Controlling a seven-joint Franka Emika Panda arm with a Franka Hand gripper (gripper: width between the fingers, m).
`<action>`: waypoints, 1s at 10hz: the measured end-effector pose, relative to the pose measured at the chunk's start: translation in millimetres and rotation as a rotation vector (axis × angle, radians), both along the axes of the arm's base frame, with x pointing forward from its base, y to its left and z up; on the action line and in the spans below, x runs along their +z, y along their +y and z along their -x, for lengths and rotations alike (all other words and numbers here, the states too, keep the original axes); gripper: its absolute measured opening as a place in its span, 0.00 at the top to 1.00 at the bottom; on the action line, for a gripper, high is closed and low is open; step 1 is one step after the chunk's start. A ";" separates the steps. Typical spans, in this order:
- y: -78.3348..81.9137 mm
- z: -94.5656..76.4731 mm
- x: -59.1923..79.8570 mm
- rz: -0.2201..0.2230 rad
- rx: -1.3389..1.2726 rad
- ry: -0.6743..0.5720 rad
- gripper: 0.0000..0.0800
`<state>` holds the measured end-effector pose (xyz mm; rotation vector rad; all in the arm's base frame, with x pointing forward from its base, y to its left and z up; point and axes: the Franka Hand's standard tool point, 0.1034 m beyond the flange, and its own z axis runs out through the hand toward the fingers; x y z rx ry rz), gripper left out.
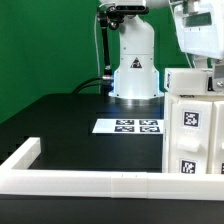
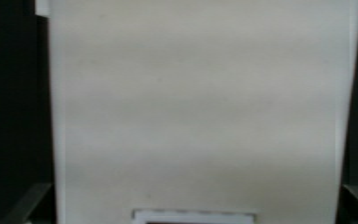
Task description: Assemble cabinet
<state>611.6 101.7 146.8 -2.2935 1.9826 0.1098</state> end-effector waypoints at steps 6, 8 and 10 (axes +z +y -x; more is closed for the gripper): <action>7.3 5.1 33.4 -0.014 0.186 -0.019 0.19; 6.6 6.0 29.6 -0.012 0.297 -0.029 0.19; 6.5 6.7 29.4 -0.007 0.490 -0.050 0.19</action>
Offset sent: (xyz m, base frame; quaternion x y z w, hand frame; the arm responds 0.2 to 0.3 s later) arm -0.0126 0.0042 0.0308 -0.0179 -0.0163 -0.1097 0.9937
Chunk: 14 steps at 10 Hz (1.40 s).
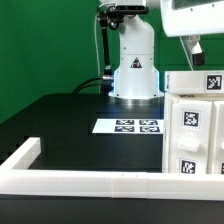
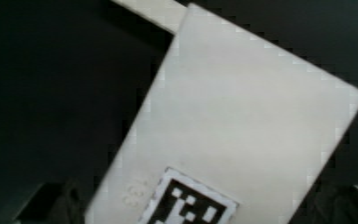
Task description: Assemble cabinet
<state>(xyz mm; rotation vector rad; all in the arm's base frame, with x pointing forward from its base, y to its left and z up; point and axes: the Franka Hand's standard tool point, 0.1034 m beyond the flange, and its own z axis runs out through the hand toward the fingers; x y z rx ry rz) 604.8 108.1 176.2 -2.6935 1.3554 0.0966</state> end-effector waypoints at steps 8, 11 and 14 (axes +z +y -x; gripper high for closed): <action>-1.3 -3.8 2.1 0.025 0.933 -0.045 0.19; 2.4 -4.8 2.4 0.041 1.415 -0.086 0.19; 0.1 -4.8 1.8 0.048 1.696 -0.095 0.19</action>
Offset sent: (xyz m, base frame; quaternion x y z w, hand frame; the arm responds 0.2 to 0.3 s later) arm 0.0118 0.0133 0.0063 -0.0898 -0.0485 -0.3883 0.9159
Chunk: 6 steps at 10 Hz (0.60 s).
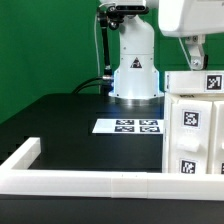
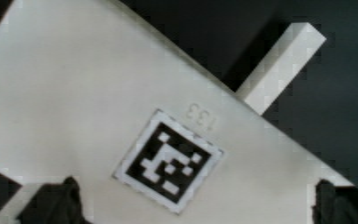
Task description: Assemble cabinet
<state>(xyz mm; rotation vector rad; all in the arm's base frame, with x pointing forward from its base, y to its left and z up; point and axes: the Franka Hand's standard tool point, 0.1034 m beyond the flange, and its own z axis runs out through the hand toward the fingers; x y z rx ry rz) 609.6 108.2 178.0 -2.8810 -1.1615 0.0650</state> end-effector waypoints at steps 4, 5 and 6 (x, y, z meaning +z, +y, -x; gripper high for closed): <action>-4.6 -6.6 -0.1 0.024 0.392 -0.079 0.19; -6.8 -1.9 -2.2 0.034 0.537 -0.083 0.19; -7.3 -0.9 -5.0 0.036 0.594 -0.078 0.19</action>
Offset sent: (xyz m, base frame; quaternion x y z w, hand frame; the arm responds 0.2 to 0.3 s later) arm -0.0095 0.0028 -0.0004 -0.1247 0.0633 -0.3998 0.9059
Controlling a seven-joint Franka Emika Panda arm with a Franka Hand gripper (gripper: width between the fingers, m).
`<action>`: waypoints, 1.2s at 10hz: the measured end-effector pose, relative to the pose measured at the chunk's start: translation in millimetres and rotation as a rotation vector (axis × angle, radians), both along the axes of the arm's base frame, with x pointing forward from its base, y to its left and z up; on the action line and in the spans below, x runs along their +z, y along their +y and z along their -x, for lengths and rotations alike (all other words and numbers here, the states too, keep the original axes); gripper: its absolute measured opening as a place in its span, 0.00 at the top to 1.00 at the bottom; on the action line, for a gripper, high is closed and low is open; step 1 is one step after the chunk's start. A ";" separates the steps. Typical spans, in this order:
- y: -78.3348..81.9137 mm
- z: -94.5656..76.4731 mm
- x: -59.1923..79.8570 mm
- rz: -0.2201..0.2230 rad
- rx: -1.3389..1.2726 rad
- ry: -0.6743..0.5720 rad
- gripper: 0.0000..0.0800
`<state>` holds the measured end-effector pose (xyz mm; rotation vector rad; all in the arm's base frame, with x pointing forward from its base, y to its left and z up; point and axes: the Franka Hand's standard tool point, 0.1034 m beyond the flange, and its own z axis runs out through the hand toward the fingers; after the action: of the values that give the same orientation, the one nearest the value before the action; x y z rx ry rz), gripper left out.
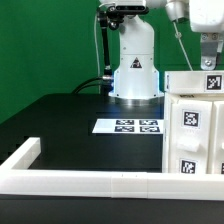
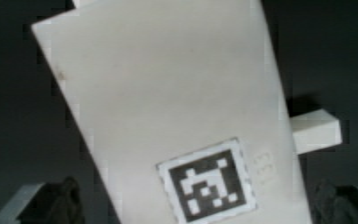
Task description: Assemble cabinet
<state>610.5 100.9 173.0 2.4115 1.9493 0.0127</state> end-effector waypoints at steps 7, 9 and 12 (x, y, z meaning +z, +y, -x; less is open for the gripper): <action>2.5 5.5 -5.8 0.033 0.081 0.010 0.19; 0.4 7.1 -9.1 0.034 0.078 0.015 0.19; -1.2 5.1 -12.3 0.033 0.065 0.011 0.19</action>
Offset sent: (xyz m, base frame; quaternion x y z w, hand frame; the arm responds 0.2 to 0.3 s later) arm -0.0103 0.0050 0.0017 0.0175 -0.0013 0.0279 0.9995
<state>605.4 99.7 160.7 2.3319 2.0149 -0.0307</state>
